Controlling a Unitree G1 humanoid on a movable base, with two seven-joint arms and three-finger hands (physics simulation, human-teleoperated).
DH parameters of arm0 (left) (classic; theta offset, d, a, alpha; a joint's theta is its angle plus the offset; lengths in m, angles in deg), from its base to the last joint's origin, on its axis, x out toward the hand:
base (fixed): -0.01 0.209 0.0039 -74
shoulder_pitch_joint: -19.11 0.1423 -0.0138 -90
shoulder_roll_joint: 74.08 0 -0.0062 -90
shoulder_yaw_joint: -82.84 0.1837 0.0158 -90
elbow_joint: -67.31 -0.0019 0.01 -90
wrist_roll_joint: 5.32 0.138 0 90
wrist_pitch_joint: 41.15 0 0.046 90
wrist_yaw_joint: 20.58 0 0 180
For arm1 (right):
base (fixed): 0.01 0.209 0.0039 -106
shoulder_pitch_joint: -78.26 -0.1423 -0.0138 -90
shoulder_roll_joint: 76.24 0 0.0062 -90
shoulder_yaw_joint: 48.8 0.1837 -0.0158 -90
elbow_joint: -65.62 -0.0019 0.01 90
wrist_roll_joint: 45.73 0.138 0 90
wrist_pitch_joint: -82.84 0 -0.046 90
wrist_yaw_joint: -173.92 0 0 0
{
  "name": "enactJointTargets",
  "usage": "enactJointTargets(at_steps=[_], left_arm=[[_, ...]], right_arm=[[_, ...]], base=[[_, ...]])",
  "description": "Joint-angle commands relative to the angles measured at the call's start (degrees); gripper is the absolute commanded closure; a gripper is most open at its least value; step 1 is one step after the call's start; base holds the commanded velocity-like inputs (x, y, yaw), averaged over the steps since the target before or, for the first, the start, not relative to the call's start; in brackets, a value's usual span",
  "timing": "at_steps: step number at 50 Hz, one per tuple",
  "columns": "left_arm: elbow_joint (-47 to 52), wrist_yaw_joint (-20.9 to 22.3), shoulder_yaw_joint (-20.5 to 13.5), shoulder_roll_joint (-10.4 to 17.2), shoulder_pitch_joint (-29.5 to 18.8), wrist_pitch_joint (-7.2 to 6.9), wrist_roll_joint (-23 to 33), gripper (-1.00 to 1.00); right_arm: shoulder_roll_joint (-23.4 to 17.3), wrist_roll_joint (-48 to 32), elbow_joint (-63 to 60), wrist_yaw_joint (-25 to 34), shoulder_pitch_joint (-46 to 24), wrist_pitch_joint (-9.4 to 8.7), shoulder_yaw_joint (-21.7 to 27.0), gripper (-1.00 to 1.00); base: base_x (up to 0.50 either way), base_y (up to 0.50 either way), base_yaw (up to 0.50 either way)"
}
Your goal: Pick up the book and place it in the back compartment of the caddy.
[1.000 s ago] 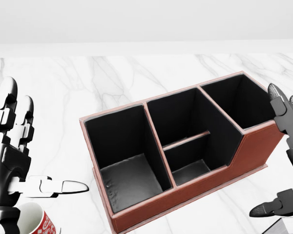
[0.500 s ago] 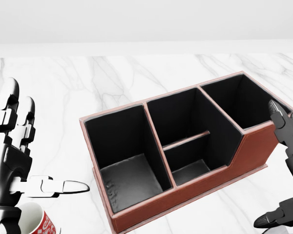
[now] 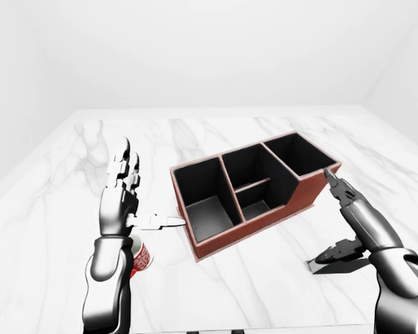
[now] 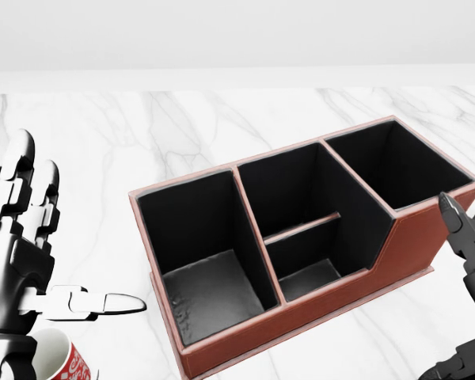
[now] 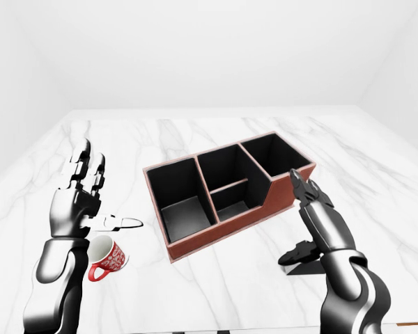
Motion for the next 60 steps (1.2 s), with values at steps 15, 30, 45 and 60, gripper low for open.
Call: enactJointTargets(at_steps=[15,30,45,60], left_arm=[[0.1,0.0,-0.1,0.0,-0.2,0.00,-0.1,-1.00],[0.2,0.1,-0.3,0.1,-0.2,0.00,-0.2,-1.00],[0.4,0.1,-0.1,0.0,-0.1,0.00,-0.1,-1.00],[0.0,0.1,0.0,0.0,0.1,0.00,0.0,-1.00]], right_arm=[[-1.6,1.1,6.5,-1.4,0.4,0.00,3.1,-1.00],[-2.5,1.9,9.1,-1.8,0.9,0.00,5.0,-1.00],[-3.2,2.2,12.3,-2.7,0.9,0.00,6.5,-1.00],[-5.0,1.8,15.3,-3.7,-0.2,0.00,6.4,-1.00]], base=[[0.00,0.00,0.00],[0.00,0.00,0.00],[0.00,0.00,0.00],[0.00,0.00,0.00]])
